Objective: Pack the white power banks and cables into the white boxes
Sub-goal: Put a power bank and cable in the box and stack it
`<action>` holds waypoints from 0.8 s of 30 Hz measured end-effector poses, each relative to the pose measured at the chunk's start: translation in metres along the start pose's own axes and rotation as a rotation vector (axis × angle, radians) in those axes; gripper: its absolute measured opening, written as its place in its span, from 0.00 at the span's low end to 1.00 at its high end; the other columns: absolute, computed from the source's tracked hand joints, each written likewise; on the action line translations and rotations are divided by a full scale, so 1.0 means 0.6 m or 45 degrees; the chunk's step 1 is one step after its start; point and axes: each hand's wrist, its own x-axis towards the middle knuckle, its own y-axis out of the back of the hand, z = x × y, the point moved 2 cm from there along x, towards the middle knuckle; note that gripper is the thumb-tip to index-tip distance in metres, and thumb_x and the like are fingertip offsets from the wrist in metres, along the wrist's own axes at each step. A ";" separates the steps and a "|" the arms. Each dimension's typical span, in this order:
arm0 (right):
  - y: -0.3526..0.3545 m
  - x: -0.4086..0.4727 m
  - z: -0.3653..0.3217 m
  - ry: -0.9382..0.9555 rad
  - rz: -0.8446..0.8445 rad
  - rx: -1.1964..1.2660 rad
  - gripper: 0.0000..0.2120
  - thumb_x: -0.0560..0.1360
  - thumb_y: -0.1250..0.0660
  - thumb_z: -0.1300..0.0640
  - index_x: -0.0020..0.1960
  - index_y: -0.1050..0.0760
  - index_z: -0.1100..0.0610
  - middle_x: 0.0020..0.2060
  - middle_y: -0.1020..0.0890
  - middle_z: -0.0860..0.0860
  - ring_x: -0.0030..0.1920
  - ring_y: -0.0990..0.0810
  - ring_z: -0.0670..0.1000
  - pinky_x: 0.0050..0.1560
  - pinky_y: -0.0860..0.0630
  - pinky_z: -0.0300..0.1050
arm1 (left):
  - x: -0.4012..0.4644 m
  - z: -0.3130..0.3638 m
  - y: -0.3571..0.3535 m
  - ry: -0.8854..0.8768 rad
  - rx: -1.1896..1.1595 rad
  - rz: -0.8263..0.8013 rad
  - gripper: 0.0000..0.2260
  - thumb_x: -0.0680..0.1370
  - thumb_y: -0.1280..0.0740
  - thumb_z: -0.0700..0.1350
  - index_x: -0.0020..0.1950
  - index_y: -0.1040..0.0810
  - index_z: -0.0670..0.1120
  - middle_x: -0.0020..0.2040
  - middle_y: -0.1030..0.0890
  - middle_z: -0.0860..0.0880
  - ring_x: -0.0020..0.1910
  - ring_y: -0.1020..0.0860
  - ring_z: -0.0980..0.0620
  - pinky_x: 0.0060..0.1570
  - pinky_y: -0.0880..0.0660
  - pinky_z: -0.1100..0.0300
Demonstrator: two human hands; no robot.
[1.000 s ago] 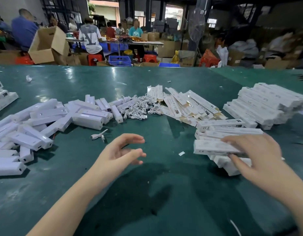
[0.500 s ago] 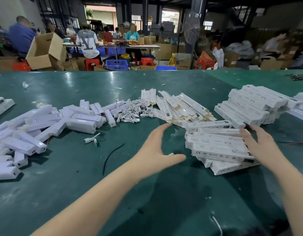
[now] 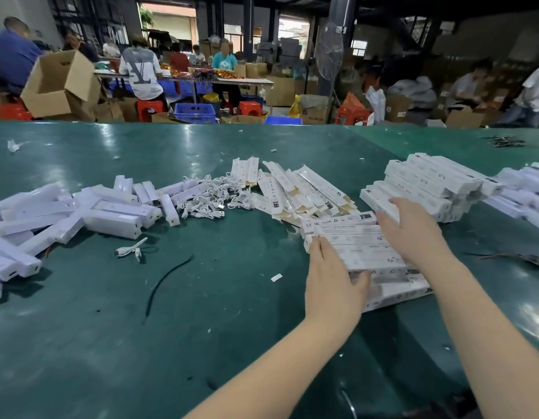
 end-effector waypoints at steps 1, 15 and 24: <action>0.001 0.002 -0.017 0.080 0.061 -0.027 0.23 0.82 0.41 0.48 0.73 0.33 0.59 0.68 0.27 0.60 0.68 0.30 0.60 0.64 0.33 0.54 | -0.004 0.001 0.003 -0.022 0.006 -0.031 0.37 0.78 0.34 0.53 0.79 0.50 0.43 0.79 0.52 0.50 0.76 0.44 0.48 0.73 0.39 0.55; -0.190 0.081 -0.253 0.436 -0.569 -0.460 0.25 0.81 0.46 0.45 0.77 0.44 0.40 0.70 0.31 0.61 0.68 0.30 0.62 0.64 0.32 0.54 | -0.059 -0.152 0.240 -0.107 0.111 0.278 0.06 0.79 0.37 0.44 0.53 0.24 0.55 0.64 0.32 0.61 0.50 0.28 0.65 0.45 0.34 0.69; -0.196 0.083 -0.280 0.227 -0.341 -0.281 0.18 0.76 0.41 0.66 0.64 0.24 0.59 0.62 0.25 0.59 0.57 0.22 0.59 0.55 0.23 0.48 | -0.039 -0.156 0.258 -0.119 -0.115 0.487 0.11 0.77 0.35 0.39 0.43 0.20 0.56 0.55 0.24 0.62 0.48 0.24 0.64 0.40 0.32 0.72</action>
